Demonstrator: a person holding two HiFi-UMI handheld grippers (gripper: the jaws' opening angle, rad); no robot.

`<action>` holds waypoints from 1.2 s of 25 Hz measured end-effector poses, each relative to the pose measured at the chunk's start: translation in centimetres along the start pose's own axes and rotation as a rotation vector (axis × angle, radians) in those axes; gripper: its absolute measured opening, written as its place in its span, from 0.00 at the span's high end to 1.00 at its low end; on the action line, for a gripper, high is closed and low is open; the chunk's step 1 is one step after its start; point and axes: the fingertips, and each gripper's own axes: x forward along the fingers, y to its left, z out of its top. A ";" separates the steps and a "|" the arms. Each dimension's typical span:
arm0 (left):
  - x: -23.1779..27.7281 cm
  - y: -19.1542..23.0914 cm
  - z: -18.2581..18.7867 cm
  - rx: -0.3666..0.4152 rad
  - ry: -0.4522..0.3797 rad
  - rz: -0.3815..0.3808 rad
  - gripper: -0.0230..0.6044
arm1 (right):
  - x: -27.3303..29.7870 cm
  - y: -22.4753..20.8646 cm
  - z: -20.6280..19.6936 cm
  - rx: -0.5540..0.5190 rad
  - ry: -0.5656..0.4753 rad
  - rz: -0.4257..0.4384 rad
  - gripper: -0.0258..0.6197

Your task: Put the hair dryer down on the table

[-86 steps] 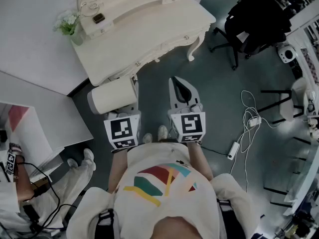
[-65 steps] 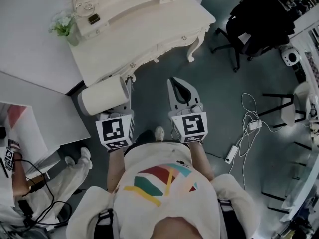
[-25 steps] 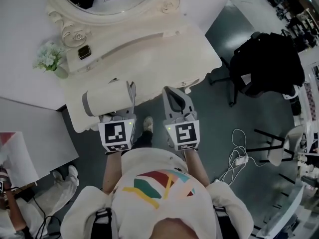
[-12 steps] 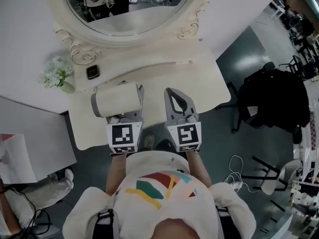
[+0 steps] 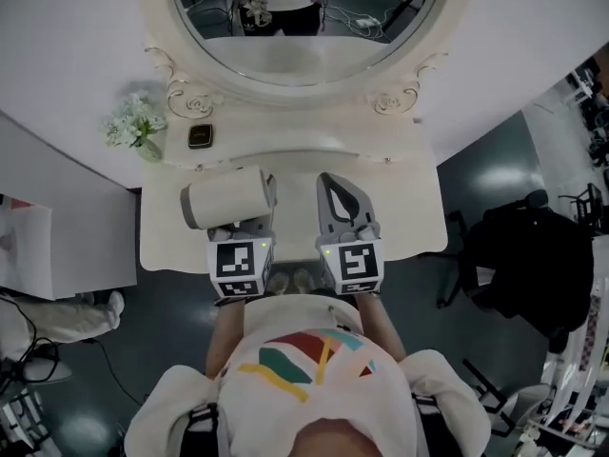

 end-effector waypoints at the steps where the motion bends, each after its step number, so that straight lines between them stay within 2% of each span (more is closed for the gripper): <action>1: 0.2 0.1 -0.1 -0.003 0.005 0.018 0.64 | 0.3 -0.3 0.0 0.002 -0.006 0.011 0.96; 6: 0.8 0.4 -1.1 -0.011 0.054 0.080 0.64 | 1.2 -1.1 -0.2 0.016 -0.016 0.055 0.96; 14: 1.1 0.6 -1.7 0.000 0.077 0.111 0.64 | 1.9 -1.0 -0.8 0.023 -0.012 0.082 0.96; 17: 1.4 0.3 -2.5 -0.015 0.113 0.100 0.64 | 1.9 -1.0 -0.8 0.022 -0.007 0.086 0.96; 19: 1.7 0.4 -3.5 -0.022 0.165 0.094 0.64 | 2.0 -0.9 -0.9 0.020 -0.002 0.089 0.96; 24: 3.0 0.7 -7.9 -0.051 0.374 0.063 0.64 | 1.9 -0.9 -1.8 0.026 0.024 0.084 0.96; 30: 4.0 1.8 -13.1 -0.080 0.538 0.034 0.64 | 1.8 -0.6 -3.6 0.041 0.074 0.076 0.96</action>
